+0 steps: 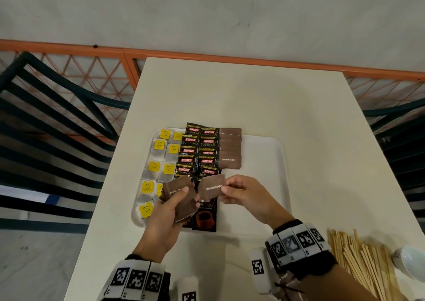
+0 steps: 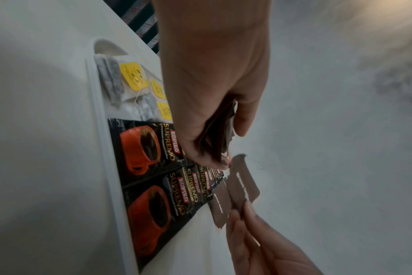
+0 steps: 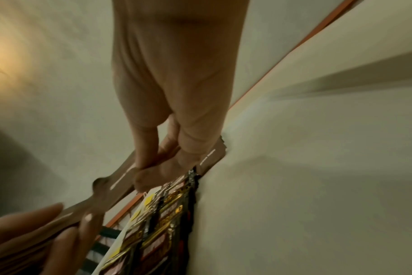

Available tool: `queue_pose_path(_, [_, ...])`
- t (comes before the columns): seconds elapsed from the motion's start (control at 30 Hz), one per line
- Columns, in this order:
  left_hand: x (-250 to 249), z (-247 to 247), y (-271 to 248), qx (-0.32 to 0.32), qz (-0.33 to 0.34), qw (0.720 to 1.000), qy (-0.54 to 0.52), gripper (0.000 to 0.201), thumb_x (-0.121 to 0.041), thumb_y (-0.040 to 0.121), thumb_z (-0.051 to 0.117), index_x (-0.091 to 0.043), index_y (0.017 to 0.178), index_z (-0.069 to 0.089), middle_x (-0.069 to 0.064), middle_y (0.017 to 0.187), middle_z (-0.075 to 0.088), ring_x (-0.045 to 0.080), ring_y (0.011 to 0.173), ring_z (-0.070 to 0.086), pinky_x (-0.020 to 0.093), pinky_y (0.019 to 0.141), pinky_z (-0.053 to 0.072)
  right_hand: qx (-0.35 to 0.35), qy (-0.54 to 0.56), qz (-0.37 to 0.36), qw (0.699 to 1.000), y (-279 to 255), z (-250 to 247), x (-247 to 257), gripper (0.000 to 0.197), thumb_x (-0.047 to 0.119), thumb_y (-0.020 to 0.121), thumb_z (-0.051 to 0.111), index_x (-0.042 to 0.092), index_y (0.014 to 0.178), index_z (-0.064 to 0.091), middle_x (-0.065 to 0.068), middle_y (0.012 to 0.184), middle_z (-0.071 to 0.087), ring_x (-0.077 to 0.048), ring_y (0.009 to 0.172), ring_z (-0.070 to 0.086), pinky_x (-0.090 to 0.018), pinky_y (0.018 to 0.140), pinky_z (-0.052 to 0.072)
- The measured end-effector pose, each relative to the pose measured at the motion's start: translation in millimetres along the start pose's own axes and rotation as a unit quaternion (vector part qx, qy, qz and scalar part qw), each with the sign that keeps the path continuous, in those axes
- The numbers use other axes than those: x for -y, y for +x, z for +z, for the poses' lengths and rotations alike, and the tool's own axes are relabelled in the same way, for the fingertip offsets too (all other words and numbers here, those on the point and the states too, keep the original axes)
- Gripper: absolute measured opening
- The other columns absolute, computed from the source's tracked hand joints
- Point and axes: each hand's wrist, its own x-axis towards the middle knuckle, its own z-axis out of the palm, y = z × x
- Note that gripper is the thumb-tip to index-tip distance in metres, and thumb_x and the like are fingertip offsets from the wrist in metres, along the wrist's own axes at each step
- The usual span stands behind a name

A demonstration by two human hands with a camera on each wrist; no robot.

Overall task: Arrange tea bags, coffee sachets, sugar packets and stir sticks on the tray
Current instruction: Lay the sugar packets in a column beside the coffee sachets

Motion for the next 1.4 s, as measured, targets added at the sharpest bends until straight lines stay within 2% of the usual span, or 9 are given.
queue_pose_path(0.13, [-2, -4, -3, 0.012, -0.011, 0.999, -0.051, 0.039, -0.012, 0.088, 0.052, 0.002, 0.124, 0.053, 0.024, 0.1, 0.06, 0.024, 0.071, 0.066, 0.026, 0.057, 0.054, -0.131, 0.009, 0.008, 0.991, 14, -16, -4, 0.01, 0.004, 0.087, 0.059, 0.013, 0.083, 0.056, -0.002, 0.078, 0.064, -0.01, 0.062, 0.063, -0.018, 0.056, 0.048])
queue_pose_path(0.33, [-6, -4, -7, 0.06, -0.009, 0.995, -0.08, 0.053, -0.017, 0.081, 0.049, 0.004, 0.13, 0.045, 0.022, 0.095, 0.056, 0.026, 0.076, 0.059, 0.027, 0.062, 0.054, -0.254, -0.056, 0.018, 0.966, 40, -28, -13, 0.013, 0.009, 0.086, 0.062, 0.018, 0.078, 0.056, -0.003, 0.073, 0.062, -0.012, 0.061, 0.054, -0.021, 0.054, 0.037])
queue_pose_path(0.53, [-7, -7, -7, 0.054, -0.012, 0.994, -0.093, 0.049, -0.017, 0.083, 0.045, 0.002, 0.128, 0.047, 0.023, 0.098, 0.056, 0.027, 0.077, 0.061, 0.028, 0.064, 0.055, -0.272, -0.101, 0.019, 0.957, 51, -26, -14, 0.003, 0.011, 0.086, 0.062, 0.01, 0.088, 0.06, 0.002, 0.066, 0.058, -0.009, 0.057, 0.049, -0.019, 0.055, 0.035])
queue_pose_path(0.63, [-9, -7, -10, 0.071, -0.016, 0.995, -0.068, 0.04, -0.018, 0.078, 0.047, -0.001, 0.113, 0.055, 0.021, 0.09, 0.056, 0.026, 0.072, 0.059, 0.025, 0.062, 0.053, -0.285, -0.09, 0.013, 0.954, 52, -31, -13, 0.004, 0.011, 0.086, 0.061, 0.01, 0.09, 0.061, 0.002, 0.069, 0.058, -0.01, 0.058, 0.049, -0.02, 0.056, 0.037])
queue_pose_path(0.73, [-10, -5, -12, 0.078, -0.013, 0.995, -0.068, 0.028, -0.016, 0.079, 0.045, -0.005, 0.101, 0.06, 0.021, 0.086, 0.055, 0.026, 0.072, 0.057, 0.026, 0.063, 0.052, -0.291, -0.099, 0.001, 0.952, 52, -35, -14, 0.003, 0.011, 0.085, 0.063, 0.012, 0.087, 0.061, 0.0, 0.075, 0.061, -0.011, 0.062, 0.05, -0.024, 0.068, 0.042])
queue_pose_path(1.03, [-8, 0, -12, 0.054, -0.009, 0.997, -0.055, 0.028, -0.011, 0.091, 0.038, -0.003, 0.104, 0.062, 0.023, 0.086, 0.062, 0.025, 0.068, 0.064, 0.026, 0.061, 0.056, -0.28, -0.177, -0.001, 0.943, 57, -26, -16, 0.01, 0.014, 0.082, 0.066, 0.01, 0.091, 0.064, -0.002, 0.086, 0.064, -0.016, 0.082, 0.057, -0.029, 0.082, 0.045])
queue_pose_path(1.2, [-6, -2, -10, 0.022, -0.006, 0.999, -0.043, 0.029, -0.011, 0.092, 0.042, -0.005, 0.115, 0.059, 0.026, 0.098, 0.065, 0.027, 0.073, 0.068, 0.029, 0.06, 0.057, -0.304, -0.194, -0.017, 0.933, 57, -22, -16, 0.013, 0.014, 0.081, 0.068, 0.007, 0.09, 0.063, 0.003, 0.079, 0.059, -0.013, 0.08, 0.054, -0.019, 0.068, 0.039])
queue_pose_path(1.33, [-5, 1, -10, 0.015, 0.002, 1.0, -0.013, 0.022, -0.008, 0.091, 0.046, -0.01, 0.104, 0.064, 0.016, 0.084, 0.071, 0.025, 0.068, 0.068, 0.027, 0.057, 0.057, -0.316, -0.197, -0.017, 0.928, 55, -20, -16, 0.014, 0.014, 0.081, 0.067, 0.01, 0.087, 0.055, 0.008, 0.069, 0.053, -0.014, 0.075, 0.052, -0.011, 0.058, 0.035])
queue_pose_path(1.4, [-4, 3, -9, 0.012, -0.001, 1.0, -0.005, 0.023, -0.008, 0.091, 0.049, -0.009, 0.108, 0.064, 0.018, 0.088, 0.07, 0.027, 0.071, 0.066, 0.027, 0.057, 0.056, -0.318, -0.193, -0.025, 0.928, 52, -18, -15, 0.016, 0.015, 0.082, 0.067, 0.01, 0.09, 0.054, 0.004, 0.072, 0.056, -0.015, 0.076, 0.053, -0.011, 0.058, 0.036])
